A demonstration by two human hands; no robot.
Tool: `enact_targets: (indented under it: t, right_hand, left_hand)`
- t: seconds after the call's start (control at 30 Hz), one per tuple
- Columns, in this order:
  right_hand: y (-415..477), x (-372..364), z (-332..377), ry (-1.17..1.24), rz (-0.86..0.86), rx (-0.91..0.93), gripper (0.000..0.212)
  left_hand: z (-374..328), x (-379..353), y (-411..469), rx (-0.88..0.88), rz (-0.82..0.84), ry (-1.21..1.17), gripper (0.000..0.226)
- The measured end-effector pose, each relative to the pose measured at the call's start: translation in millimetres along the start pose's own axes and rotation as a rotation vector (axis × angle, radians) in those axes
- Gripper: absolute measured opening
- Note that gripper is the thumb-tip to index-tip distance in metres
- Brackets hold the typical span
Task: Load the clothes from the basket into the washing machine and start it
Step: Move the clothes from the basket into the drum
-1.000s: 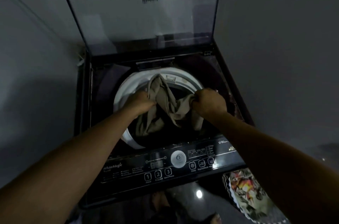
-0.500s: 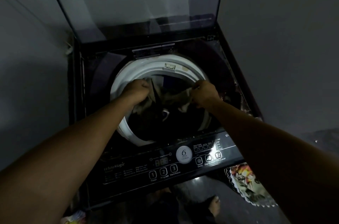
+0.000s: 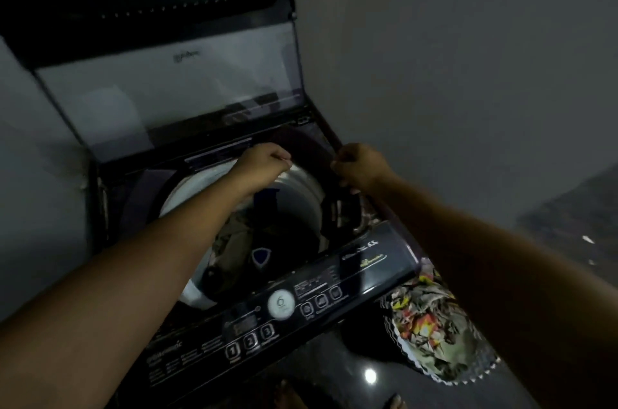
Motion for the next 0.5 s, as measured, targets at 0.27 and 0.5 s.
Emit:
enact_targets:
  t: [0.27,0.5]
  right_hand:
    - [-48,92,-157,0.064,-0.121,-0.206,0.018]
    - [-90,91,-333,0.157,-0.109,-0.402,0.014]
  left_hand:
    - [-84,-197,3,-0.145,0.287,0.050,0.014]
    - [-70,-374,-11,-0.105,0.448,0.107,0.013]
Point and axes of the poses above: each hand's wrist, its own y-axis towards the middle knuckle, its own x-axis out of the back of the hand, z = x × y, the point moved 10 cm from there along y, towards the middle knuckle, and after that the axes turned 14 degrees about -y, right-handed, at the moved point
